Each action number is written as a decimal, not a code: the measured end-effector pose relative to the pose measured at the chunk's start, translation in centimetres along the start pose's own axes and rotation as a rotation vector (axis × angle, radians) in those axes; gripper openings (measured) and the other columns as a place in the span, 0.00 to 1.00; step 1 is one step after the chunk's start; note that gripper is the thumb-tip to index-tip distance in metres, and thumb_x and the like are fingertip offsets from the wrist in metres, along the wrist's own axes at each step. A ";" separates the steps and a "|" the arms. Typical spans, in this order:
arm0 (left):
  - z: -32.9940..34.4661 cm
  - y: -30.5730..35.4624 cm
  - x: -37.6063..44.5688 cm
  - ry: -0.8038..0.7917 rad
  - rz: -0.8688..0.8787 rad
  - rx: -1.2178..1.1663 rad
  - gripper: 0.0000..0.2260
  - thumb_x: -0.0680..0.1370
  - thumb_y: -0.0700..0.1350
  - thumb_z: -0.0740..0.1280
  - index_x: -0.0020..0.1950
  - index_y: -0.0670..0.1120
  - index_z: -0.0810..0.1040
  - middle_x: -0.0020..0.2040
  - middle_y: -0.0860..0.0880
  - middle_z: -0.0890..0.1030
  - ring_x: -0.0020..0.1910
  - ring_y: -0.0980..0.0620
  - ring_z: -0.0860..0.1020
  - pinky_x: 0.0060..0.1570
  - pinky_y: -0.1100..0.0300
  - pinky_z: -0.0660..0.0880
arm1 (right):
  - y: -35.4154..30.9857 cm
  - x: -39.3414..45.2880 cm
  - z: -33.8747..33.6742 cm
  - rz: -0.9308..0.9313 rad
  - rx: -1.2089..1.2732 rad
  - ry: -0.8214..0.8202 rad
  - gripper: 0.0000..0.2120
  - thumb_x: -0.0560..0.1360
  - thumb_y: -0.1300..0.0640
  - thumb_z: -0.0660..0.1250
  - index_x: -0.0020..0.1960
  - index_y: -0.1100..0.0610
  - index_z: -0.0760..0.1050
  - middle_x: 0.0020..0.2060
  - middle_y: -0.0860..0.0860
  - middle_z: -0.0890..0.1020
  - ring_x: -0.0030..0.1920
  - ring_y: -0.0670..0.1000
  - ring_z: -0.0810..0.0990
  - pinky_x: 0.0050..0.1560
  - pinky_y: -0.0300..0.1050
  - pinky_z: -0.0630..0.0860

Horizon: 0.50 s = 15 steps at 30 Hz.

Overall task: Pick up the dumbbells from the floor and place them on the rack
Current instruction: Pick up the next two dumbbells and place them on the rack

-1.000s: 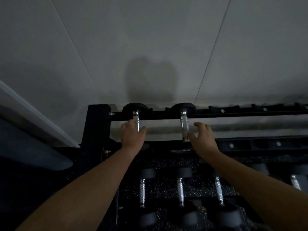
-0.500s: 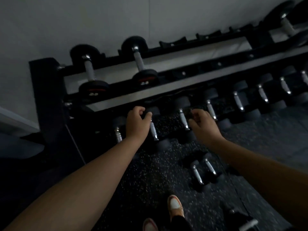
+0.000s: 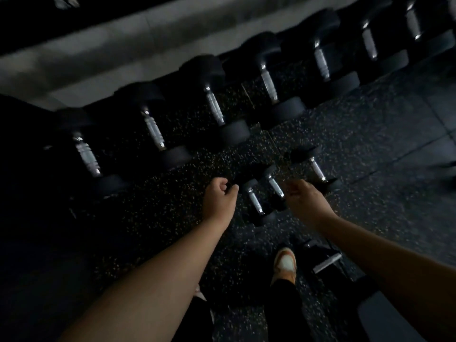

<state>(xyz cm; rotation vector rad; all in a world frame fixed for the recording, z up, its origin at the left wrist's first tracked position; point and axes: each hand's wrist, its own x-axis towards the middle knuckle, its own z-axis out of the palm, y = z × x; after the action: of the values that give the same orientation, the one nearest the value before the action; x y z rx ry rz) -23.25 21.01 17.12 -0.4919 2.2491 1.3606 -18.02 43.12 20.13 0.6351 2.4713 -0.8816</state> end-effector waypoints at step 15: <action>26.6 -19.5 12.2 -0.003 -0.329 0.076 0.32 0.66 0.52 0.79 0.66 0.46 0.73 0.63 0.44 0.78 0.55 0.49 0.78 0.52 0.59 0.73 | 22.1 19.0 12.4 0.019 -0.162 -0.249 0.28 0.72 0.45 0.70 0.68 0.53 0.69 0.58 0.56 0.76 0.50 0.53 0.75 0.43 0.42 0.71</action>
<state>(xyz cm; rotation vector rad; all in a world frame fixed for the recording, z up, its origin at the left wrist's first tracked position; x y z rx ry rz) -17.77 35.25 -14.55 -0.7916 2.0939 1.1036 -18.00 55.21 -9.18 0.4616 2.2800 -0.6985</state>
